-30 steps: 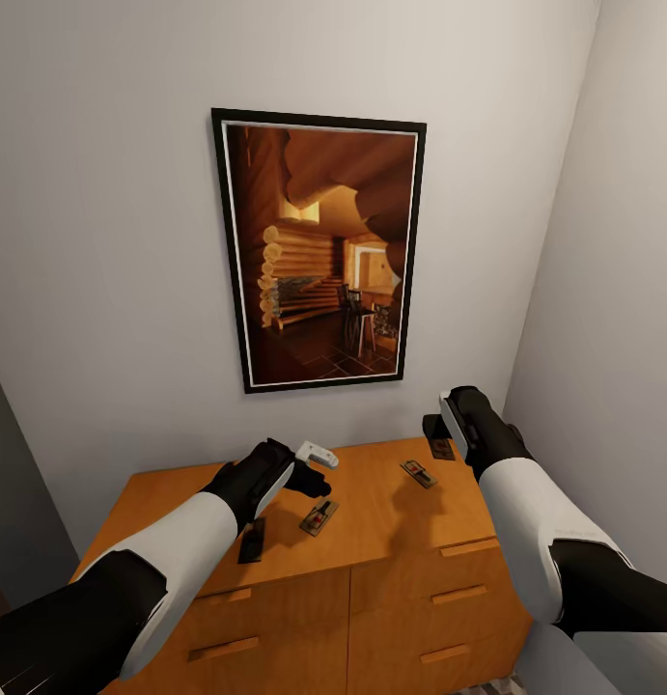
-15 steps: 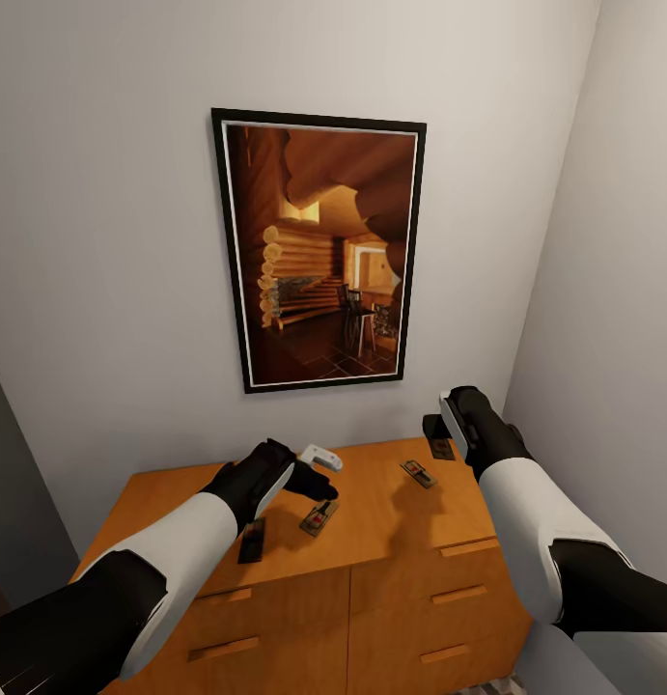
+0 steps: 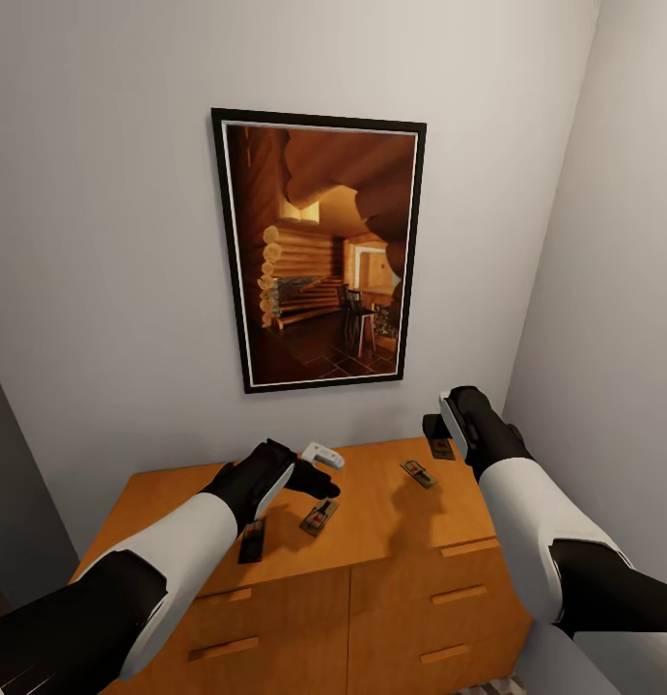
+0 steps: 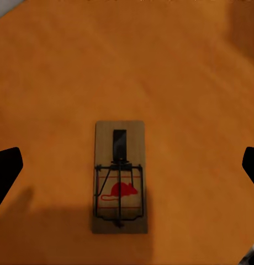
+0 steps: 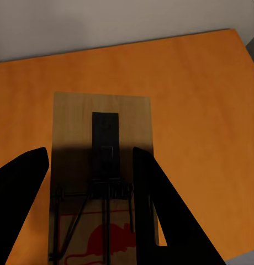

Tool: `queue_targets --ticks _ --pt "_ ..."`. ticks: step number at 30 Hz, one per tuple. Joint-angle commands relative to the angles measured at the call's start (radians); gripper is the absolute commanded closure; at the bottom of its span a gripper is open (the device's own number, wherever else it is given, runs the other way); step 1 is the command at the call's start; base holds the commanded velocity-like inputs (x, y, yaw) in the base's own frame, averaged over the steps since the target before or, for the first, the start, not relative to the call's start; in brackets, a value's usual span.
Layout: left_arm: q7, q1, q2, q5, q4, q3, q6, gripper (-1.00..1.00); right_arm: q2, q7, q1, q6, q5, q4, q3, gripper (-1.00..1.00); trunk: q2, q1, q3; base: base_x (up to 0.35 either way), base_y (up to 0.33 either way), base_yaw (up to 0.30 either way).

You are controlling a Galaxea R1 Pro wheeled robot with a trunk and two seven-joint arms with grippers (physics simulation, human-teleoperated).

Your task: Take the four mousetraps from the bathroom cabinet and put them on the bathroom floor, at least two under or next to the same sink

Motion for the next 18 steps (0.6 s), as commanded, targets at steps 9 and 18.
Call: queue_targets --ticks 9,18 --pt "0.005 -0.001 0.0 0.002 -0.003 -0.001 0.003 -1.0 0.001 0.004 -0.001 0.003 0.008 -0.002 -0.006 1.0 -0.002 0.001 -0.002 0.0 0.0 0.0" --pt "0.009 -0.001 0.0 0.0 -0.003 -0.001 0.004 -1.0 0.003 0.004 -0.001 0.003 0.008 -0.002 -0.004 1.0 -0.002 0.001 -0.002 0.0 -0.012 0.0"
